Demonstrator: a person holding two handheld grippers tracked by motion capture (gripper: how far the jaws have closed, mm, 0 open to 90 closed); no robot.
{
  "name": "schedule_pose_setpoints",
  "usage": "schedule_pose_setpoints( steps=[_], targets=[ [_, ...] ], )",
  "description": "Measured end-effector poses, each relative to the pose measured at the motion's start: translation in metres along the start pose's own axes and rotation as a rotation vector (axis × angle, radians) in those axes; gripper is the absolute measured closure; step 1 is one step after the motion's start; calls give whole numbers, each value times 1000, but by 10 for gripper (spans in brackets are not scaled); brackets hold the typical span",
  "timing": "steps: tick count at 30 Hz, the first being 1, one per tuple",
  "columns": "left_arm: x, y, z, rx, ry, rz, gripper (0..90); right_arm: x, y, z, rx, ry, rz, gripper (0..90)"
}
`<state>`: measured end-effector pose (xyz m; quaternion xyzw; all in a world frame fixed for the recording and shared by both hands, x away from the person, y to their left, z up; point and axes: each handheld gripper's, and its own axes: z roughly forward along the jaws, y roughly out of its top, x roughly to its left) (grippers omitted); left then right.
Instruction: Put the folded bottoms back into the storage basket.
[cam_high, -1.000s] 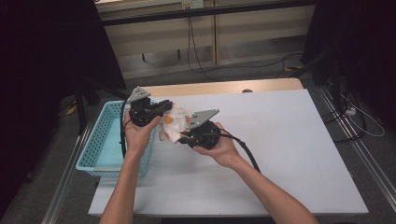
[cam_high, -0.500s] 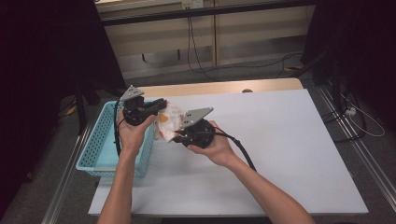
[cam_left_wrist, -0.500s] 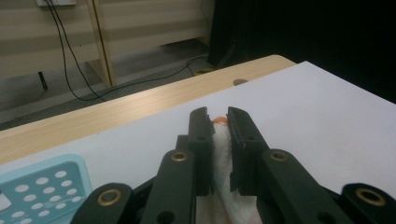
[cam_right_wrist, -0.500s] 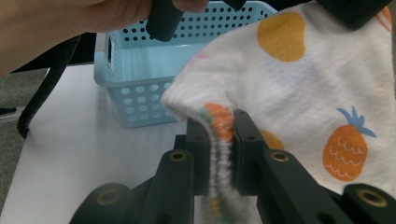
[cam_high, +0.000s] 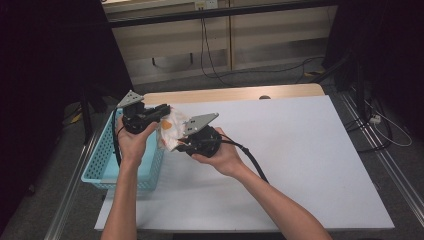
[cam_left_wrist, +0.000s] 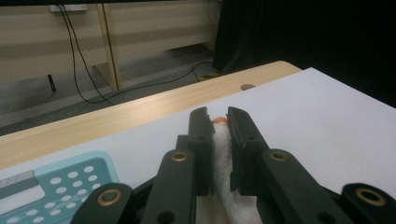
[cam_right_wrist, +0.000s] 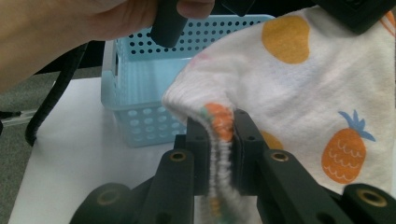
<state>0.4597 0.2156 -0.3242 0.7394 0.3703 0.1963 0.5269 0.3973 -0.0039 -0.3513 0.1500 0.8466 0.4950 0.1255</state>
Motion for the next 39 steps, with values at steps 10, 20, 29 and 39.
schedule_pose_setpoints(
  steps=[10, 20, 29, 39],
  targets=[
    [7, -1, -4, 9, 6, -1, 808, 3, 8, 8, -1, 11, -2, 801],
    [17, 0, -15, -9, 18, -18, 808, 5, 17, 17, -1, 18, -9, 801],
    [24, -1, -22, -20, 46, -26, 807, 7, 25, 28, -8, 29, -8, 800],
    [34, -2, -31, -22, 60, -38, 808, 9, 33, 38, -12, 37, -10, 801]
  ],
)
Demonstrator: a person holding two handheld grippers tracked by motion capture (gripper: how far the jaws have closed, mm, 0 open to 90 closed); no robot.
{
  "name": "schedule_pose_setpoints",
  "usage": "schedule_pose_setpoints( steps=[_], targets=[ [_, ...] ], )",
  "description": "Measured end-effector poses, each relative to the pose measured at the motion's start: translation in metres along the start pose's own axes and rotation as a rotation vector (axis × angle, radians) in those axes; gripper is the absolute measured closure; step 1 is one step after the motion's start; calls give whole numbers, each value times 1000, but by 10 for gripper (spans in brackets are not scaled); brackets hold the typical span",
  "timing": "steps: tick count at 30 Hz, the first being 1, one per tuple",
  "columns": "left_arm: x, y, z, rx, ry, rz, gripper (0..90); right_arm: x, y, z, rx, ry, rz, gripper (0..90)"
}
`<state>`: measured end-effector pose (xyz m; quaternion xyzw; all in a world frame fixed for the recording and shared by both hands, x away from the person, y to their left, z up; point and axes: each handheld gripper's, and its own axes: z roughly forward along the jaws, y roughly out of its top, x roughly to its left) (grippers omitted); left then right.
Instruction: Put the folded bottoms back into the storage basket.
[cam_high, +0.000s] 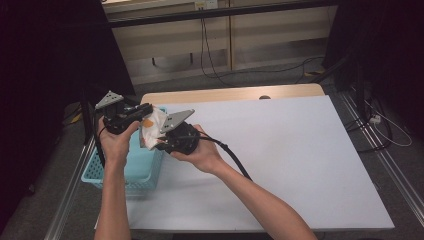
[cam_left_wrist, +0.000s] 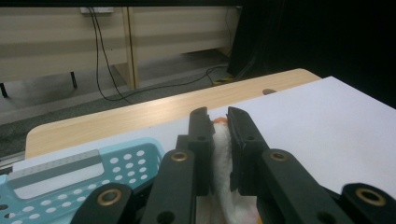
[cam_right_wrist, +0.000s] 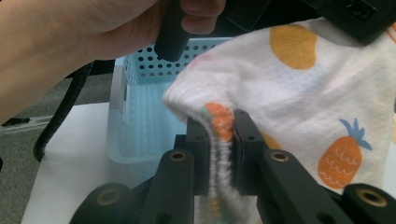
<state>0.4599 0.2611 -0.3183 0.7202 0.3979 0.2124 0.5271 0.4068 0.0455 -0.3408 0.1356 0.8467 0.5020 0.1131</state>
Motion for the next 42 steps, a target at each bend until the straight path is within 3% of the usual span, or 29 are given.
schedule_pose_setpoints(
  steps=[8, 16, 24, 33, 42],
  targets=[
    [4, 1, -6, -7, 11, 2, 807, 3, 7, 8, 2, 6, -10, 801],
    [16, -2, -13, -1, 27, -6, 808, 6, 14, 19, -5, 20, -10, 801],
    [27, -4, -24, -28, 39, -37, 808, 8, 23, 28, 5, 26, -27, 801],
    [34, -4, -35, -34, 62, -36, 808, 11, 30, 40, 2, 44, -30, 800],
    [47, -10, -46, -37, 90, -63, 808, 12, 37, 52, 5, 62, -27, 800]
  ],
)
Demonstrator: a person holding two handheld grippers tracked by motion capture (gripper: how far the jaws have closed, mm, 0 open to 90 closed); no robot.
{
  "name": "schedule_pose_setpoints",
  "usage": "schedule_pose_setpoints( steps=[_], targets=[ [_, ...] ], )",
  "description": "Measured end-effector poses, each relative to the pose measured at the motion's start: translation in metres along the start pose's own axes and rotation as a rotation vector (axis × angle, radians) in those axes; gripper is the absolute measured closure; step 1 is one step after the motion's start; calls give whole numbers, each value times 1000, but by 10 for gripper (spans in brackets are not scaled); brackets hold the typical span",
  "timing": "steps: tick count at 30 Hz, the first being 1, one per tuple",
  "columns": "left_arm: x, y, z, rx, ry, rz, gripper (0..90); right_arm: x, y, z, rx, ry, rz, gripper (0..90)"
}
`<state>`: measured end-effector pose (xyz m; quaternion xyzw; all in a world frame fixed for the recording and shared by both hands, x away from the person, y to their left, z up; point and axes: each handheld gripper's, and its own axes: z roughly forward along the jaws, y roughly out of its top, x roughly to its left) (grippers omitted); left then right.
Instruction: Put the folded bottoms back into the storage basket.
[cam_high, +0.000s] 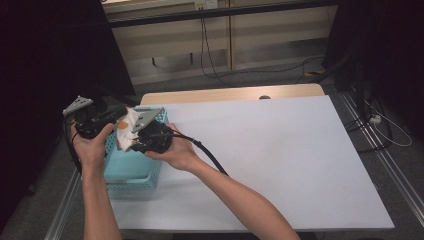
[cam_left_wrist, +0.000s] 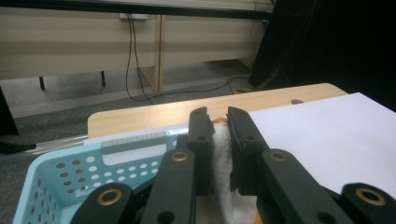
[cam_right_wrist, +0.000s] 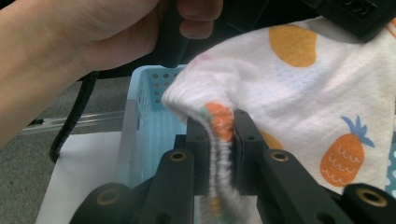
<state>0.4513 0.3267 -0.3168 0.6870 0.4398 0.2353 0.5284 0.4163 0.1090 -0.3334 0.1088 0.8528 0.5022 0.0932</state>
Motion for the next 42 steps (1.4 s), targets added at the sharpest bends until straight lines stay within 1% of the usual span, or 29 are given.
schedule_pose_setpoints(
  steps=[3, 10, 12, 14, 16, 19, 23, 28, 30, 31, 40, 42],
  targets=[
    [3, -2, -1, 0, 4, -5, 807, 0, 2, 5, 4, 4, 1, 800],
    [9, -4, -4, 6, 28, -2, 807, 1, 4, 16, 9, 13, 5, 801],
    [12, -5, -5, -2, 27, -13, 807, 0, 4, 19, 9, 14, 6, 801],
    [15, -8, -4, -3, 29, -15, 807, 0, 4, 22, 14, 9, 6, 800],
    [18, -11, -4, 8, 45, -16, 808, 0, 2, 27, 20, 8, 2, 800],
    [21, -14, -3, 16, 48, -22, 807, -1, 1, 31, 18, 12, 13, 801],
    [23, -17, -1, 35, 73, -15, 807, -1, -1, 36, 16, 15, 23, 801],
    [25, -21, 2, 51, 85, -9, 807, -3, -5, 42, 21, 18, 37, 800],
    [25, -23, 3, 58, 89, 2, 807, -4, -7, 44, 22, 21, 44, 800],
    [25, -24, 5, 67, 97, 7, 807, -4, -7, 45, 23, 23, 45, 800],
    [27, -30, 9, 92, 94, -7, 807, -4, -12, 51, 31, 27, 55, 801],
    [26, -31, 11, 103, 103, 2, 807, -5, -14, 53, 36, 28, 58, 800]
  ],
)
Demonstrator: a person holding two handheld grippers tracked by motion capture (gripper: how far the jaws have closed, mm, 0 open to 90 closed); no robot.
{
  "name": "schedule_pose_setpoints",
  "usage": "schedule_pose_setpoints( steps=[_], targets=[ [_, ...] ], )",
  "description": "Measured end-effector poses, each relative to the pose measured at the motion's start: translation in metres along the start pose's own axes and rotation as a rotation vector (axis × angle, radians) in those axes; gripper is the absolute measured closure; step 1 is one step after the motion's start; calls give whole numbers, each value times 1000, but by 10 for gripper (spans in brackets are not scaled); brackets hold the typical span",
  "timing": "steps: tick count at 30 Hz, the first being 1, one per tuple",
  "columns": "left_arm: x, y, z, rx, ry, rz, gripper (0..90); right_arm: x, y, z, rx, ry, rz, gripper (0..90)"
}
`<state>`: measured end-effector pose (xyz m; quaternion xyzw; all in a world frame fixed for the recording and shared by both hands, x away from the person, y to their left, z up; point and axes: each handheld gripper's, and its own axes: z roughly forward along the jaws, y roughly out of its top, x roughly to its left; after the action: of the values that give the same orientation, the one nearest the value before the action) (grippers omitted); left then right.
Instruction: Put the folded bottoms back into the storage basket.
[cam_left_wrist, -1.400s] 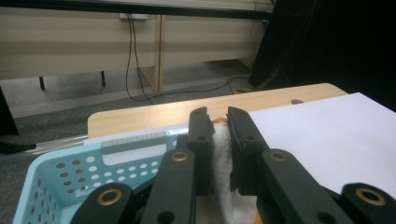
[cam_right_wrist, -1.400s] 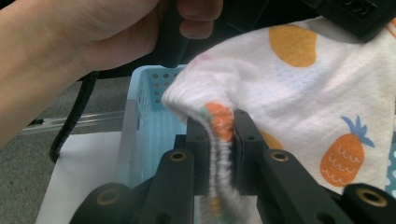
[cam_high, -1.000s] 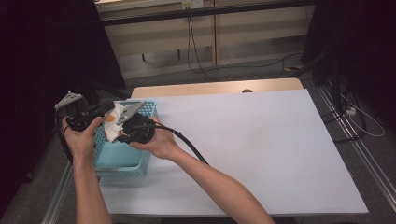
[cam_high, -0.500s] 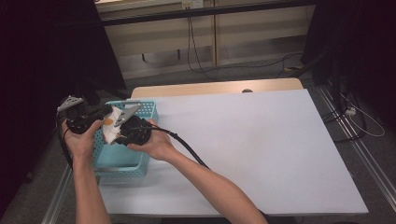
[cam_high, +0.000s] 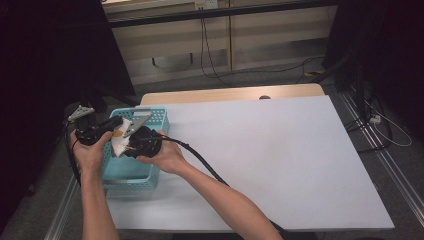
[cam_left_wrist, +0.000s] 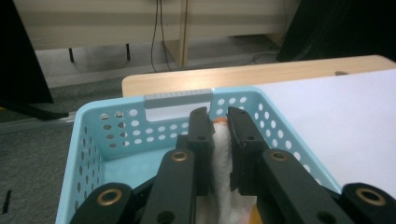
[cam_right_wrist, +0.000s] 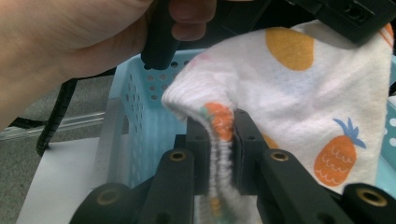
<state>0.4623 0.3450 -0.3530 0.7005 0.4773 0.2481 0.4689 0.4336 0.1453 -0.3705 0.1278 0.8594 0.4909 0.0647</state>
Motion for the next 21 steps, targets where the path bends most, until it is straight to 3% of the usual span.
schedule_pose_setpoints(
  steps=[21],
  targets=[
    [6, -14, 14, 64, 12, -11, 808, -4, -13, 14, 23, 7, 29, 800]
  ],
)
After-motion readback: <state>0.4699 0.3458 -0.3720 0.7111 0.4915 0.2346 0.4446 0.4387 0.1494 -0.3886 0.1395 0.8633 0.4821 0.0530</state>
